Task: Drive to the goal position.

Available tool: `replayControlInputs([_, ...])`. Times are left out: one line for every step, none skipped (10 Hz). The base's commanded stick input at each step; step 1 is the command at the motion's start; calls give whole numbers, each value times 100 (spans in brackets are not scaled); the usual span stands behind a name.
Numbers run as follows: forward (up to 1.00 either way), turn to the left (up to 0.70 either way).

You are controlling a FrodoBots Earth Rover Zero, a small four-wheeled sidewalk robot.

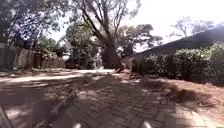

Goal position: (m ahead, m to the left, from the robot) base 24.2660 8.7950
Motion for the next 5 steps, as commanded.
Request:
replayControlInputs([70, 0])
replayControlInputs([70, 0])
replayControlInputs([70, 0])
replayControlInputs([70, 0])
replayControlInputs([70, 0])
